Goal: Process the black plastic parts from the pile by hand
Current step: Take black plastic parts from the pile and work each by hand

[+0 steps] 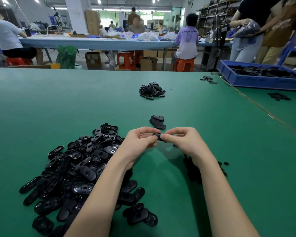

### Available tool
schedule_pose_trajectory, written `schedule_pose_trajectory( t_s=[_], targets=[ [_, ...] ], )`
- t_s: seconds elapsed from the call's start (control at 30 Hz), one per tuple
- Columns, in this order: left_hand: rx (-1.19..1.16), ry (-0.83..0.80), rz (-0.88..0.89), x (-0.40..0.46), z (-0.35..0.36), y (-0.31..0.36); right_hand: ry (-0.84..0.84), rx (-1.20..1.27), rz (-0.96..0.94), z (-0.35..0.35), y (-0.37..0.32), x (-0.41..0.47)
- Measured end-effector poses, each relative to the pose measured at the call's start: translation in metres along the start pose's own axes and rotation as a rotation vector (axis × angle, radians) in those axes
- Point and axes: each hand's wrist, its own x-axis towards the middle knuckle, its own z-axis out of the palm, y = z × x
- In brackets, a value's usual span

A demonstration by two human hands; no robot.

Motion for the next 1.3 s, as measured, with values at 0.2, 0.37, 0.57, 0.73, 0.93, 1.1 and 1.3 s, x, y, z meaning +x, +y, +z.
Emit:
schedule_pose_trajectory(
  t_s=[0.2, 0.37, 0.57, 0.73, 0.93, 1.1, 1.3],
  targets=[
    [0.081, 0.07, -0.019, 0.001, 0.0, -0.003, -0.003, -0.051, -0.021, 0.004, 0.0, 0.002],
    [0.148, 0.091, 0.004, 0.001, 0.0, -0.004, 0.046, -0.111, -0.045, 0.007, 0.003, 0.006],
    [0.173, 0.106, 0.004, 0.002, -0.002, -0.005, 0.04, -0.116, -0.067, 0.009, 0.007, 0.007],
    [0.18, 0.124, 0.003, 0.004, -0.002, -0.005, 0.06, -0.124, -0.101, 0.013, 0.009, 0.008],
    [0.215, 0.161, 0.008, 0.006, -0.004, -0.007, 0.081, -0.15, -0.144, 0.019, 0.008, 0.007],
    [0.158, 0.162, 0.034, 0.006, -0.005, -0.008, 0.063, -0.164, -0.275, 0.015, 0.009, 0.005],
    [0.333, 0.214, 0.104, 0.009, -0.002, -0.013, 0.116, -0.404, -0.278, 0.017, 0.015, 0.008]
  ],
)
